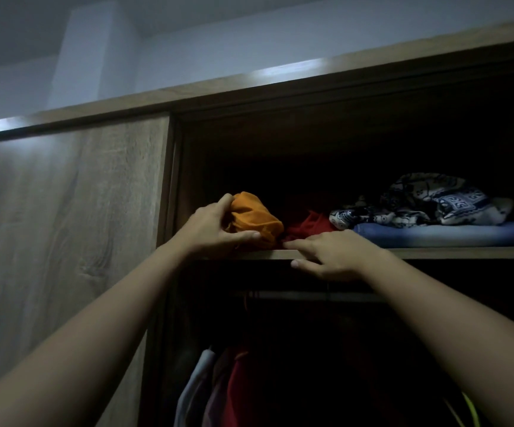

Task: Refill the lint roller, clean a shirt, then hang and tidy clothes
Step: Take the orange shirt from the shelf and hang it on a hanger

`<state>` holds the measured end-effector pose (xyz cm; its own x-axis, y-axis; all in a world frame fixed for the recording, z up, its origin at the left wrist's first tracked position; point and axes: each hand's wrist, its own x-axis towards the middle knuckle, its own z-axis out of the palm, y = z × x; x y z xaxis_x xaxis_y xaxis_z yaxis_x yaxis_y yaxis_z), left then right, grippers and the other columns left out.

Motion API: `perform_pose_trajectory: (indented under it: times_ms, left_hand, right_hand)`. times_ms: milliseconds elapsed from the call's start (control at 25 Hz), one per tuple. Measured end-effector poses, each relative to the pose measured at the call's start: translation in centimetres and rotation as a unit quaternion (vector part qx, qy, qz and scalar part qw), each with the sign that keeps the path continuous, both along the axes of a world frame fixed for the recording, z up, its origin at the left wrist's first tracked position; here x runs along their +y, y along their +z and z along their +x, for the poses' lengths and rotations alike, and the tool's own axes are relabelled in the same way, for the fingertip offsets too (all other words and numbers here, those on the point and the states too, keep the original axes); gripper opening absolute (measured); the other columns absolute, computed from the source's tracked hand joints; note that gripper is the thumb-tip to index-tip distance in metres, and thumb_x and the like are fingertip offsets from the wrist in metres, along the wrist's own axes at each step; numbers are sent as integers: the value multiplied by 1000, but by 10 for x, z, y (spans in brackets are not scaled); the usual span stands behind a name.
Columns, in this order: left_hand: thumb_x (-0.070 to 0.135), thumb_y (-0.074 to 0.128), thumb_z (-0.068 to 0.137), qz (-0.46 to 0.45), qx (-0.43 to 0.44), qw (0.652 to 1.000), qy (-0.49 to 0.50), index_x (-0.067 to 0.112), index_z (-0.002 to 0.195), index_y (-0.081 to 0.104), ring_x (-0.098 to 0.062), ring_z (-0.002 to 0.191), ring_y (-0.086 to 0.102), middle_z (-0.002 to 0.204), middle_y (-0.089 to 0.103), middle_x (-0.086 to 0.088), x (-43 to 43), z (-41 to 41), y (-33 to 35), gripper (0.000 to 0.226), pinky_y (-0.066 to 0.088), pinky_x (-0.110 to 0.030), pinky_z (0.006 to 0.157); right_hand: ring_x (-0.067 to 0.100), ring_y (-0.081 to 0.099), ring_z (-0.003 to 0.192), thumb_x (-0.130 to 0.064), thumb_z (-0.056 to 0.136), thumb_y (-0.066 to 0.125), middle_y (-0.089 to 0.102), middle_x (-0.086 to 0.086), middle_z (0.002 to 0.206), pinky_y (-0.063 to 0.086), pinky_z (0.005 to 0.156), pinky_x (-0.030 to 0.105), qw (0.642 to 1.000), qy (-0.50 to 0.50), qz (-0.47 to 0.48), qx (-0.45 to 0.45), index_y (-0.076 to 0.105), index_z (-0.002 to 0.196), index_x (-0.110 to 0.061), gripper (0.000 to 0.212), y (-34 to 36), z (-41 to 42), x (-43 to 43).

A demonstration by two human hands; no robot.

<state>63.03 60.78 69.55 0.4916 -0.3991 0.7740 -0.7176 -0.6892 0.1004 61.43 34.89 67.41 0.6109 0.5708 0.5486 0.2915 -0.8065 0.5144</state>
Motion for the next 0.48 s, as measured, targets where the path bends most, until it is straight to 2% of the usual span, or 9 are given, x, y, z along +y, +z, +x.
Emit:
perform_pose_trajectory:
  times_ms: [120, 200, 400, 480]
  left_hand:
    - [33, 66, 83, -44, -5, 999, 1, 30, 111, 49, -7, 93, 58, 101, 57, 10, -10, 5, 7, 33, 50, -29, 85]
    - [24, 64, 86, -94, -56, 994, 7, 31, 102, 51, -2, 89, 56, 94, 57, 12, -13, 4, 13, 22, 49, -29, 84]
    - [9, 62, 86, -196, -184, 963, 9, 24, 98, 52, 9, 79, 53, 86, 56, 14, -12, -23, 38, 22, 41, -4, 69]
    - [6, 64, 84, -205, -234, 950, 32, 14, 99, 55, 5, 71, 51, 80, 53, 14, -9, -43, 51, 19, 36, -1, 63]
  right_hand:
    - [17, 50, 122, -57, 95, 22, 49, -4, 139, 44, 80, 33, 999, 19, 3, -36, 18, 146, -40, 54, -7, 0, -10]
    - [18, 53, 118, -56, 95, 19, 52, -3, 135, 46, 77, 33, 997, 25, 9, -68, 16, 147, -39, 54, -14, 4, -9]
    - [19, 59, 110, -58, 94, 19, 58, -5, 126, 48, 77, 35, 994, 32, 24, -101, 29, 138, -38, 49, -17, 13, -10]
    - [18, 57, 112, -60, 93, 21, 58, -6, 127, 49, 79, 36, 994, 38, 45, -88, 32, 136, -37, 50, -16, 13, -10]
